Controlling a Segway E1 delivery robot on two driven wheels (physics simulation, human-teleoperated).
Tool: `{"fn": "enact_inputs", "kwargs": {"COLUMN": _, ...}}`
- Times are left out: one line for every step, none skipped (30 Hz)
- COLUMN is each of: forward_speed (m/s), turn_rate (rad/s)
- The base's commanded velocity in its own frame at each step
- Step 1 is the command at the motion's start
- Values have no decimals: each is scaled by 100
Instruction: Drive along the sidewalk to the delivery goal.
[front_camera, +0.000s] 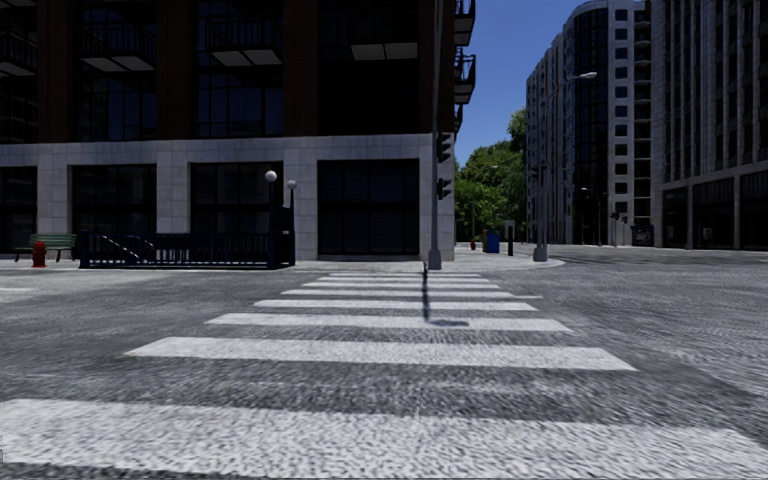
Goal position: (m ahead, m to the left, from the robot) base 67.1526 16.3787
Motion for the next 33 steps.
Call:
{"fn": "enact_inputs", "kwargs": {"forward_speed": 200, "turn_rate": 0}}
{"fn": "enact_inputs", "kwargs": {"forward_speed": 200, "turn_rate": 0}}
{"fn": "enact_inputs", "kwargs": {"forward_speed": 200, "turn_rate": 0}}
{"fn": "enact_inputs", "kwargs": {"forward_speed": 200, "turn_rate": 0}}
{"fn": "enact_inputs", "kwargs": {"forward_speed": 200, "turn_rate": 0}}
{"fn": "enact_inputs", "kwargs": {"forward_speed": 200, "turn_rate": 0}}
{"fn": "enact_inputs", "kwargs": {"forward_speed": 200, "turn_rate": 0}}
{"fn": "enact_inputs", "kwargs": {"forward_speed": 200, "turn_rate": 0}}
{"fn": "enact_inputs", "kwargs": {"forward_speed": 200, "turn_rate": 0}}
{"fn": "enact_inputs", "kwargs": {"forward_speed": 200, "turn_rate": 0}}
{"fn": "enact_inputs", "kwargs": {"forward_speed": 200, "turn_rate": 0}}
{"fn": "enact_inputs", "kwargs": {"forward_speed": 200, "turn_rate": 0}}
{"fn": "enact_inputs", "kwargs": {"forward_speed": 200, "turn_rate": 0}}
{"fn": "enact_inputs", "kwargs": {"forward_speed": 200, "turn_rate": 0}}
{"fn": "enact_inputs", "kwargs": {"forward_speed": 200, "turn_rate": 0}}
{"fn": "enact_inputs", "kwargs": {"forward_speed": 200, "turn_rate": 0}}
{"fn": "enact_inputs", "kwargs": {"forward_speed": 200, "turn_rate": 0}}
{"fn": "enact_inputs", "kwargs": {"forward_speed": 200, "turn_rate": 0}}
{"fn": "enact_inputs", "kwargs": {"forward_speed": 200, "turn_rate": 0}}
{"fn": "enact_inputs", "kwargs": {"forward_speed": 200, "turn_rate": 0}}
{"fn": "enact_inputs", "kwargs": {"forward_speed": 200, "turn_rate": 0}}
{"fn": "enact_inputs", "kwargs": {"forward_speed": 200, "turn_rate": 0}}
{"fn": "enact_inputs", "kwargs": {"forward_speed": 200, "turn_rate": 0}}
{"fn": "enact_inputs", "kwargs": {"forward_speed": 200, "turn_rate": 0}}
{"fn": "enact_inputs", "kwargs": {"forward_speed": 200, "turn_rate": 0}}
{"fn": "enact_inputs", "kwargs": {"forward_speed": 200, "turn_rate": 0}}
{"fn": "enact_inputs", "kwargs": {"forward_speed": 200, "turn_rate": 0}}
{"fn": "enact_inputs", "kwargs": {"forward_speed": 200, "turn_rate": 0}}
{"fn": "enact_inputs", "kwargs": {"forward_speed": 200, "turn_rate": 0}}
{"fn": "enact_inputs", "kwargs": {"forward_speed": 200, "turn_rate": 0}}
{"fn": "enact_inputs", "kwargs": {"forward_speed": 200, "turn_rate": 0}}
{"fn": "enact_inputs", "kwargs": {"forward_speed": 200, "turn_rate": 0}}
{"fn": "enact_inputs", "kwargs": {"forward_speed": 200, "turn_rate": 0}}
